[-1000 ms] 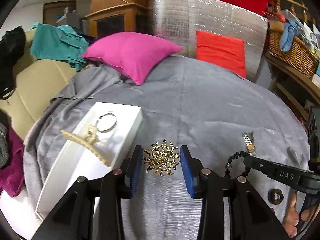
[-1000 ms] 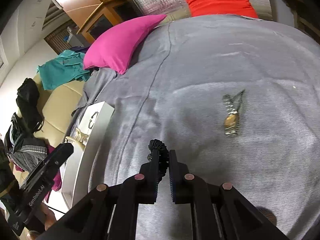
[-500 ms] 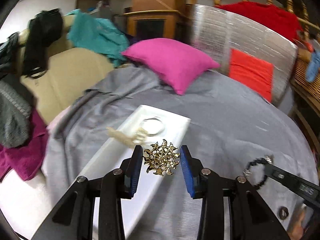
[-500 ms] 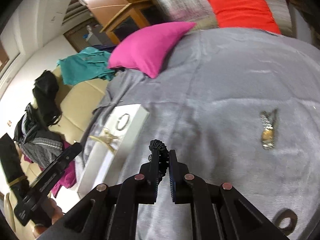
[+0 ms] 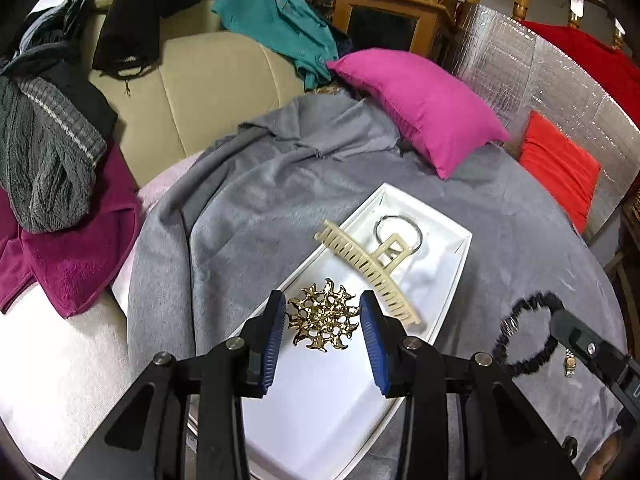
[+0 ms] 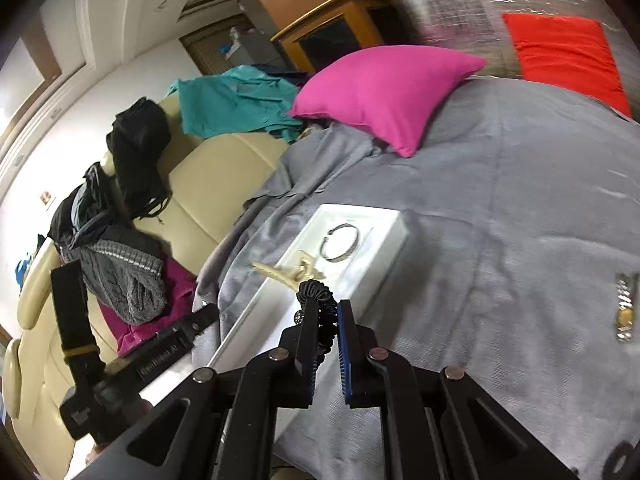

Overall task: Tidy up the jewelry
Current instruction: 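Lower the brooch and scrunchie into the white tray and open both grippers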

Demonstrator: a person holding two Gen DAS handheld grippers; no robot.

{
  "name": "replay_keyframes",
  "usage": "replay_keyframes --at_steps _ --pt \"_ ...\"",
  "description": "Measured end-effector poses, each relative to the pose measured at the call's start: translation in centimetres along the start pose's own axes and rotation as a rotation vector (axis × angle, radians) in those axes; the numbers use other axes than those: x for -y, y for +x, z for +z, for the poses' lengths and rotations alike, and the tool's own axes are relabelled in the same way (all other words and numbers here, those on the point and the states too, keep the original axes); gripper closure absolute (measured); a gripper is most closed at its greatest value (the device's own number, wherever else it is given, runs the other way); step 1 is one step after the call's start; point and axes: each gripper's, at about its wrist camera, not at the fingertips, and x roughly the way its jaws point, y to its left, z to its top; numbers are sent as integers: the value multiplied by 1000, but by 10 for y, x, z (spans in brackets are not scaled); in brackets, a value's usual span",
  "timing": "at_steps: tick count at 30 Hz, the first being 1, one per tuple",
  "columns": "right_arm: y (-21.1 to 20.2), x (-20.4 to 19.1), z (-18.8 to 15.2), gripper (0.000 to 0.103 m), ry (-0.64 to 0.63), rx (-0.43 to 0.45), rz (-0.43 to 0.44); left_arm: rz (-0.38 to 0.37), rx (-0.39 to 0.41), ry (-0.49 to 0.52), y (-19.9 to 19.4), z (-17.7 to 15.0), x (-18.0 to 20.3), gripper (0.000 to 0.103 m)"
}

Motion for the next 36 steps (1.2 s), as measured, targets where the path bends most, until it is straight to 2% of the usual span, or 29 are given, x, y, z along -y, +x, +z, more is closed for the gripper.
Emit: replay_keyframes --at_steps 4,9,17,30,36 --pt "22 -12 3 93 -11 -41 21 -35 -70 -35 13 -3 -4 64" --pt "47 -27 -2 93 -47 -95 28 11 -95 -58 21 -3 -17 64" --pt "82 -31 -13 93 -55 -166 11 11 -238 -119 49 -13 -30 64" --pt "127 -46 -23 92 -98 -287 -20 41 -308 -187 64 -20 -41 64" --pt "145 -54 -22 92 -96 -302 -30 54 -328 -226 70 -22 -49 64"
